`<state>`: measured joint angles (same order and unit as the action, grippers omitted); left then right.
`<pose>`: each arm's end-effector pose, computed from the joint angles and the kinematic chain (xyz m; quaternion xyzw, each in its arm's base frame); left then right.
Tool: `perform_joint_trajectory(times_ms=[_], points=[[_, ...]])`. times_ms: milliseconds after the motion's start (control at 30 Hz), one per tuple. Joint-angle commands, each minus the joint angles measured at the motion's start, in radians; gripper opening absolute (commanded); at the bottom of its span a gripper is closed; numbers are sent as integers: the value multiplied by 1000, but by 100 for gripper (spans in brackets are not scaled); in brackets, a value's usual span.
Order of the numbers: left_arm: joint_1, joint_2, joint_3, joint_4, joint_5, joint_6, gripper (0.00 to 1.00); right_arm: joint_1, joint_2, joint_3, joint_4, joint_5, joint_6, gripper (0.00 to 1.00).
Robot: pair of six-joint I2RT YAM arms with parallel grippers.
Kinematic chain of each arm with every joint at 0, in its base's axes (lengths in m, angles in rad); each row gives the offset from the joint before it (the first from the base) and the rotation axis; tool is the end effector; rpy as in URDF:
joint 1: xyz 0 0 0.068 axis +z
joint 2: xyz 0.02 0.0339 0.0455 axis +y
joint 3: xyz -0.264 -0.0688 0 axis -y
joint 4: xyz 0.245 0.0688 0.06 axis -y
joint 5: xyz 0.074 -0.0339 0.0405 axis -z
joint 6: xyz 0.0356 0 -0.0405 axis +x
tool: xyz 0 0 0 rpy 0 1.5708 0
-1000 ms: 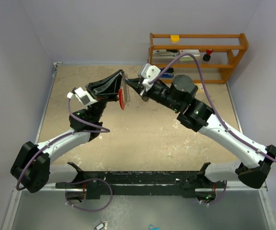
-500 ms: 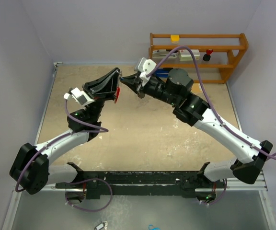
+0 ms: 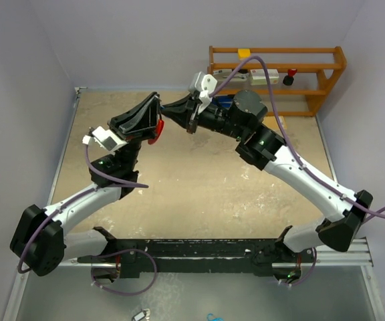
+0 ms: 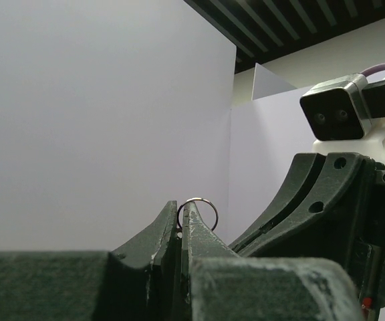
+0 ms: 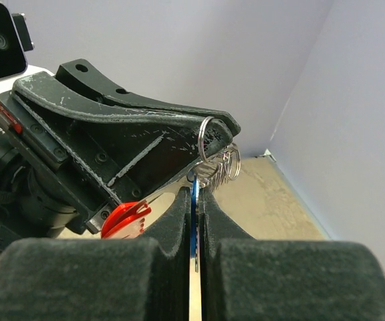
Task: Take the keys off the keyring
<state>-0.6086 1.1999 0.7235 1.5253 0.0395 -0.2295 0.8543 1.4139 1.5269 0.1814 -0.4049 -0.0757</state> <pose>0.1831 -0.1293 0.3955 0.0673 0.2497 -0.3977 0.8803 0.1980 0.2487 0.4925 -0.4060 0.4492 0.4094 0.6824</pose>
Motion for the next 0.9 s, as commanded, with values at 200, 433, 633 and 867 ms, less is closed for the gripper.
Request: perform_joint_trajectory(times_ms=[200, 433, 633, 867], points=[[-3, 22, 39, 197, -16, 132, 0, -70, 48, -17, 208, -476, 342, 0], [-3, 25, 21, 197, -37, 204, 0, -188, 145, -48, 676, -694, 826, 0], [-3, 48, 33, 197, -35, 206, 0, -193, 215, -16, 871, -748, 1021, 0], [-3, 65, 36, 195, -48, 248, 0, -193, 220, 12, 940, -778, 1099, 0]])
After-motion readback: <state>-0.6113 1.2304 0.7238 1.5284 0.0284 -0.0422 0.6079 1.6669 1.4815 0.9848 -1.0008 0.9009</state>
